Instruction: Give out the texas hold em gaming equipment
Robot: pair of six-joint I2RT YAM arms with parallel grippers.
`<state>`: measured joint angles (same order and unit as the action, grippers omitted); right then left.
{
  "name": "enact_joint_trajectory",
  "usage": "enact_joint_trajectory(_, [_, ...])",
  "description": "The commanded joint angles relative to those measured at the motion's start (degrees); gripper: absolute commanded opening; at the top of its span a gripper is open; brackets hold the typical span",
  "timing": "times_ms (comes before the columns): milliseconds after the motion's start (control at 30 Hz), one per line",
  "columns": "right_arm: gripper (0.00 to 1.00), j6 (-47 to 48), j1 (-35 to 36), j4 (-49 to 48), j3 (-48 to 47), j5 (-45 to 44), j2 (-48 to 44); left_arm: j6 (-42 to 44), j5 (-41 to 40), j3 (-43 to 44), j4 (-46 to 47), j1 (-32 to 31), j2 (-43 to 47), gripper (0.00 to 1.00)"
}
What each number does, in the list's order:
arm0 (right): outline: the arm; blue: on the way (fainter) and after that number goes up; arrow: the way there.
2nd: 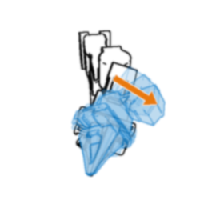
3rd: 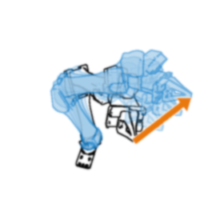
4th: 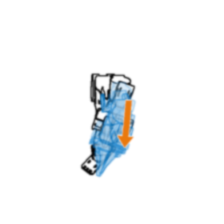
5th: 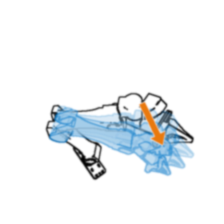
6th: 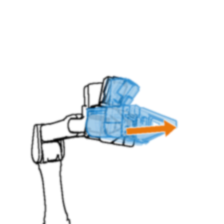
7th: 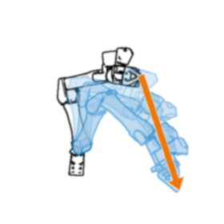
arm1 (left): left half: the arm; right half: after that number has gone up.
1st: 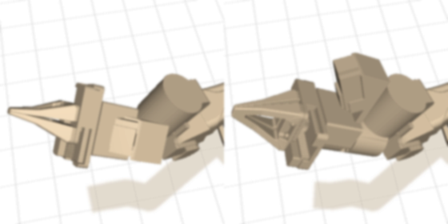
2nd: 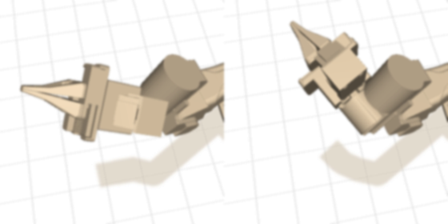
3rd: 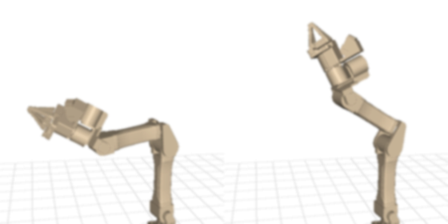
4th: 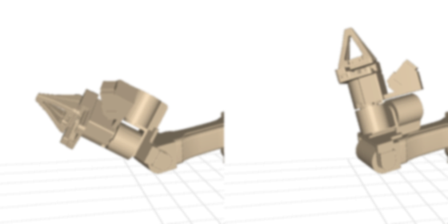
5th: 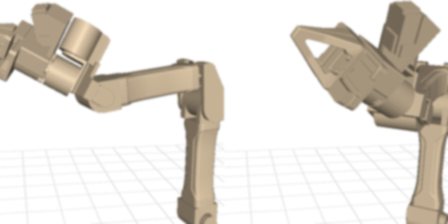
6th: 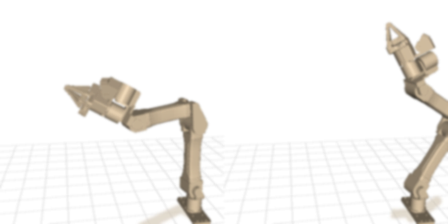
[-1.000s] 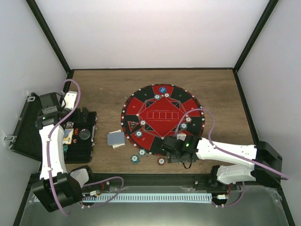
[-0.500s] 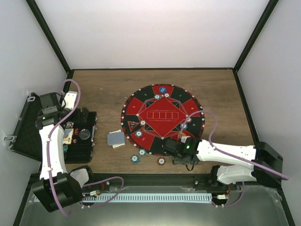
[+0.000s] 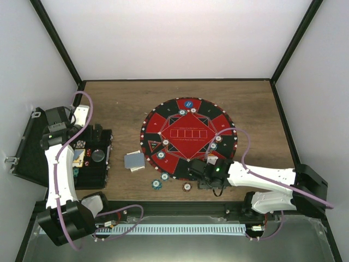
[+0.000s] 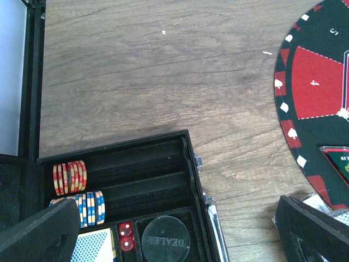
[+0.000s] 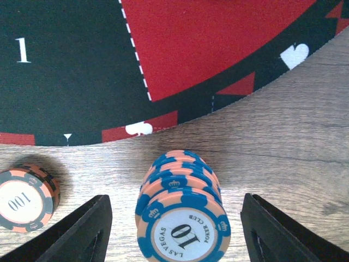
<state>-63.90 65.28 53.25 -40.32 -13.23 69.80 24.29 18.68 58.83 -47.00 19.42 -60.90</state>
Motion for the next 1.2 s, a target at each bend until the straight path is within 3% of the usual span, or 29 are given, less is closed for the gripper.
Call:
enact_joint_trajectory(0, [0.66,0.6,-0.4,-1.5,1.0,0.1,0.5,0.7,0.6,1.6,-0.4,0.4,0.2,1.0])
enact_joint_trajectory(333, [0.58,0.8,-0.3,-1.5,1.4,0.1,0.9,0.8,0.6,1.4,-0.2,0.4,0.2,1.0])
enact_joint_trajectory(800, [0.33,1.4,-0.3,-0.6,0.1,-0.2,1.1,1.0,0.3,1.3,-0.3,0.4,0.4,1.0])
enact_joint_trajectory(967, [0.24,2.4,-0.4,3.0,-5.0,-1.5,1.0,0.9,0.5,1.3,-0.2,0.4,0.3,1.0])
enact_joint_trajectory(1167, [0.2,6.2,-0.6,5.5,-14.4,-3.7,1.8,0.9,0.3,1.4,-0.2,0.4,0.3,1.0])
